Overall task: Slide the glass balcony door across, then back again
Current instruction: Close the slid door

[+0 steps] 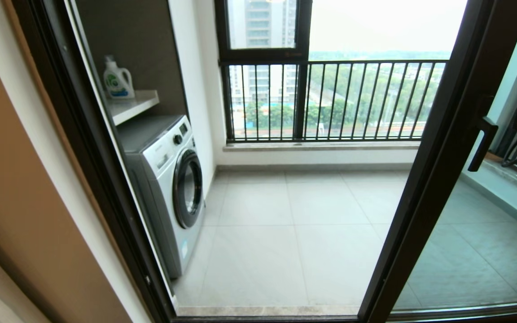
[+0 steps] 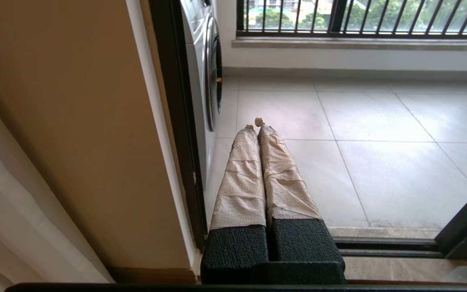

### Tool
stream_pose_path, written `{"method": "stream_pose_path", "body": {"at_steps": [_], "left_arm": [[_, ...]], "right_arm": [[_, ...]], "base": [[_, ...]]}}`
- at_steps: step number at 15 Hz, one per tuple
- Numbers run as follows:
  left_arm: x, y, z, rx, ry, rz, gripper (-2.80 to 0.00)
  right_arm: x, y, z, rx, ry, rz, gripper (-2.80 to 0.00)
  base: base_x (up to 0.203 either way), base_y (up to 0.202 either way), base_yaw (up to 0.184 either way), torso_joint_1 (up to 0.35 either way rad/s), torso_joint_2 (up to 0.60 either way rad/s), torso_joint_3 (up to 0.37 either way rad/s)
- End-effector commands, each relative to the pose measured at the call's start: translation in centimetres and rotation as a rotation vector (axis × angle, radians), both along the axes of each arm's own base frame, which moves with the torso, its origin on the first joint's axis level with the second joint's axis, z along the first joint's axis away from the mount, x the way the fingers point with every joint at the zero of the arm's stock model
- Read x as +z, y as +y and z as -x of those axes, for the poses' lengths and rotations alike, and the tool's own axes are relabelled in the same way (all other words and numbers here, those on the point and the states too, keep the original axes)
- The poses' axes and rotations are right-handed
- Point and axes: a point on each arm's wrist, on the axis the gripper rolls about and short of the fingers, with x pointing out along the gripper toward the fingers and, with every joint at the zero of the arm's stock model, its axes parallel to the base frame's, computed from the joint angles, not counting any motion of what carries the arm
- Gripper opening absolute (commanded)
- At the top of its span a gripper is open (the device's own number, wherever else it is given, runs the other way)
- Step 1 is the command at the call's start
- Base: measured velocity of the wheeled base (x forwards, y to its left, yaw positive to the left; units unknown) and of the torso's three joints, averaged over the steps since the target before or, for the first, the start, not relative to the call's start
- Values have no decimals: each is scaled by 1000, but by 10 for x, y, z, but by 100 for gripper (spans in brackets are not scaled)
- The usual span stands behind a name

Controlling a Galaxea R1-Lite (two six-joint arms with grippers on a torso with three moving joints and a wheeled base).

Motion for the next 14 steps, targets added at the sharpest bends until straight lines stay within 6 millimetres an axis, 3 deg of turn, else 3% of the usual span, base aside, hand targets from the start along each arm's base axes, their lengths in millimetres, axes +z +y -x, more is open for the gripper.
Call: {"method": "stream_pose_path", "body": {"at_steps": [1,14], "left_arm": [[0,0,0,0,0,0,-280],[0,0,0,0,0,0,-280]], "right_arm": [[-14,-3,-9,3,30,-11,-280],[-36,22,-13,247,87,-78,-280]], "base": [[0,0,0,0,0,0],[0,0,0,0,0,0]]}}
